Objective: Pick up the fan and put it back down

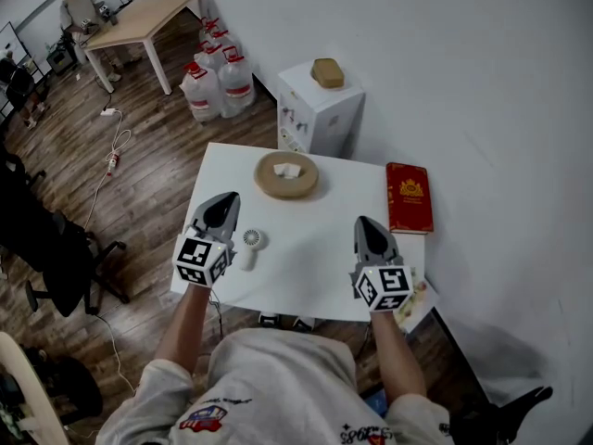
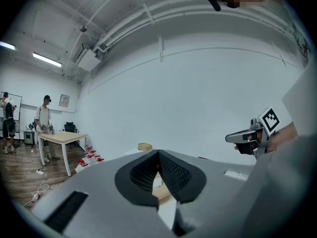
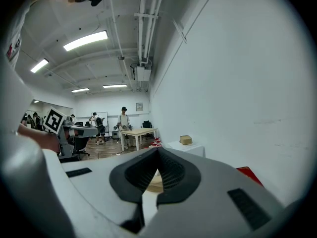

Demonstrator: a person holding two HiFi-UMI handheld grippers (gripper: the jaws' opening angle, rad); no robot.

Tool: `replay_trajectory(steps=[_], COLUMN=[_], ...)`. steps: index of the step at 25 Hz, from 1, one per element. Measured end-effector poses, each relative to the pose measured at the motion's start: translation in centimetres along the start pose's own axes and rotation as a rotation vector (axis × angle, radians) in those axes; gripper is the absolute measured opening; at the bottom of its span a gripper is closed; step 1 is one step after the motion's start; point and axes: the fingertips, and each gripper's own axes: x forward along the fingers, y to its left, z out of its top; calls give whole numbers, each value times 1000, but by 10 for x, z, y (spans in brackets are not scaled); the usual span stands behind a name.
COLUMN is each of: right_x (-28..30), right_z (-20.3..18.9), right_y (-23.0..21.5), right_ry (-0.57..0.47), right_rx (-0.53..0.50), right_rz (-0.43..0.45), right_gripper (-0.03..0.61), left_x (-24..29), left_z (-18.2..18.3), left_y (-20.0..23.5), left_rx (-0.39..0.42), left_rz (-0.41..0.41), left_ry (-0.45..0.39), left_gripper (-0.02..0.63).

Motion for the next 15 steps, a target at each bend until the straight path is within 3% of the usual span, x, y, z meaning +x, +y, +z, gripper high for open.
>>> replay_trajectory(steps=[15], right_x=[-3], right_z=[-4], right_y=[9], right_ry=[7], right_rx=[-58], right_rz=[28], right_gripper=[-11], left_x=[3], left_z=[-8], left_y=[-8], left_rx=[-8], left_rz=[-24], left_ry=[-8], left_gripper=[5])
